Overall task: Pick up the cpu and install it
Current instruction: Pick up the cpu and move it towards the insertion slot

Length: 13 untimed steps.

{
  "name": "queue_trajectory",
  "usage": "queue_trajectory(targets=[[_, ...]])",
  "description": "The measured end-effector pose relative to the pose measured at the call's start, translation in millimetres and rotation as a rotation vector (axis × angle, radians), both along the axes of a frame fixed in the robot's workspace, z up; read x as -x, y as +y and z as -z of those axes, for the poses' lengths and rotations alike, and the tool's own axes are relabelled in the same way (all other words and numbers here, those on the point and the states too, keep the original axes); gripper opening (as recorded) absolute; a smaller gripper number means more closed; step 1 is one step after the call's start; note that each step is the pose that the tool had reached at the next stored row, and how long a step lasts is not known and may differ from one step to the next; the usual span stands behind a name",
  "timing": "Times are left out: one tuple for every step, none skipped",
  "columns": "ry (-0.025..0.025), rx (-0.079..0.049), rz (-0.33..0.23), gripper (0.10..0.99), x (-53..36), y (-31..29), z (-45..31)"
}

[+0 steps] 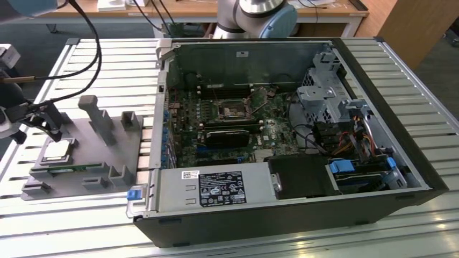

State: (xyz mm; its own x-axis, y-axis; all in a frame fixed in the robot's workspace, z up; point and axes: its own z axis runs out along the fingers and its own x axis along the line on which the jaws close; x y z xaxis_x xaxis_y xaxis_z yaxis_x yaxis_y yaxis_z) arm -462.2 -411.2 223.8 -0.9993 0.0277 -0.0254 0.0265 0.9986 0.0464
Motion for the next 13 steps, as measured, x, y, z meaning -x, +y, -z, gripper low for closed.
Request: queue_trajectory(targets=[[0.0, 0.0, 0.0, 0.753, 0.0, 0.0, 1.0], [0.0, 0.0, 0.0, 0.753, 0.0, 0.0, 1.9], [0.0, 0.0, 0.0, 0.753, 0.0, 0.0, 2.8], [0.0, 0.0, 0.0, 0.753, 0.0, 0.0, 3.6], [0.0001, 0.0, 0.0, 0.753, 0.0, 0.0, 4.3], [0.0, 0.0, 0.0, 0.753, 0.0, 0.0, 5.1], [0.0, 0.0, 0.0, 0.753, 0.0, 0.0, 5.8], [0.0, 0.0, 0.0, 0.753, 0.0, 0.0, 6.4], [0.0001, 0.0, 0.0, 0.753, 0.0, 0.0, 7.0], [0.0001, 0.0, 0.0, 0.753, 0.0, 0.0, 7.6], [0.0, 0.0, 0.0, 0.753, 0.0, 0.0, 8.2], [0.0001, 0.0, 0.0, 0.753, 0.0, 0.0, 8.7], [0.0001, 0.0, 0.0, 0.753, 0.0, 0.0, 9.2]])
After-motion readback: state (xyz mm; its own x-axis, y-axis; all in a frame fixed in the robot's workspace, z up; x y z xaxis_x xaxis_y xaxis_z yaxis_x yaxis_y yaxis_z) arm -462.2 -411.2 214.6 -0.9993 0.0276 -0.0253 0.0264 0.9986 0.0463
